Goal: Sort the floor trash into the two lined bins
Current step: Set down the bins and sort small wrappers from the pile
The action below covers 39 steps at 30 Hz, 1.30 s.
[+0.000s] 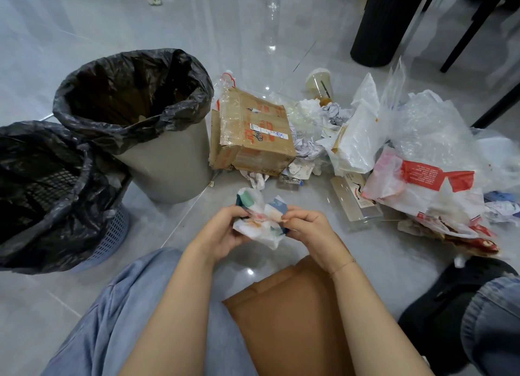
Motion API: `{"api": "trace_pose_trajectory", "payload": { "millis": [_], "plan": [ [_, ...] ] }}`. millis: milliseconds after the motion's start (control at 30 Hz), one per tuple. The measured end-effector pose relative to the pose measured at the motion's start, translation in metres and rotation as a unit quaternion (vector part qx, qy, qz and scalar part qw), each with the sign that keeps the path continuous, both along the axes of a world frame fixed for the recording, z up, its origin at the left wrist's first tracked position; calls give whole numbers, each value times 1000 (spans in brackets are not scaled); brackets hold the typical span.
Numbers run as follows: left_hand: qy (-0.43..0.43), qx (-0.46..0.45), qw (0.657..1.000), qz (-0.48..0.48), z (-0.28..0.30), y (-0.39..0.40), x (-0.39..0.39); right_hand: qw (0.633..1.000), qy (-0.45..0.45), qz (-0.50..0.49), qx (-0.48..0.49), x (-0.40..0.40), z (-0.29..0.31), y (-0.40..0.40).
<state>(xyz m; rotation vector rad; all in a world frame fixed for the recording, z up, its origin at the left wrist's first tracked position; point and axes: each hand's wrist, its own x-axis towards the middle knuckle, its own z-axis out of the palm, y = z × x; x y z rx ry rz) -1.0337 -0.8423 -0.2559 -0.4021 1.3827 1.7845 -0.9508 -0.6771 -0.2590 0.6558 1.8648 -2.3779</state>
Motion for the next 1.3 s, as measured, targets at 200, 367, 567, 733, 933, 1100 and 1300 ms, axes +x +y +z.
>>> {"api": "trace_pose_trajectory", "payload": {
  "millis": [200,367,567,733,933,1100,1300],
  "plan": [
    [-22,1,1000,-19,11,-22,-10,991,29,97,92,-10,38,11],
    [21,-69,993,-97,13,-13,2,983,16,121,139,-8,42,-5],
    [221,-53,971,76,46,-16,4,994,102,-13,45,-17,54,-12],
    [450,-108,859,217,107,-26,0,981,173,-41,-73,-33,79,-31],
    [573,-244,704,343,164,-46,-71,988,152,-7,-17,-43,79,-54],
    [545,-419,683,247,154,-67,-137,994,110,-12,12,-38,63,-61],
    [499,-541,674,58,151,-64,-151,996,78,-22,28,-39,58,-55]
  ]
}}
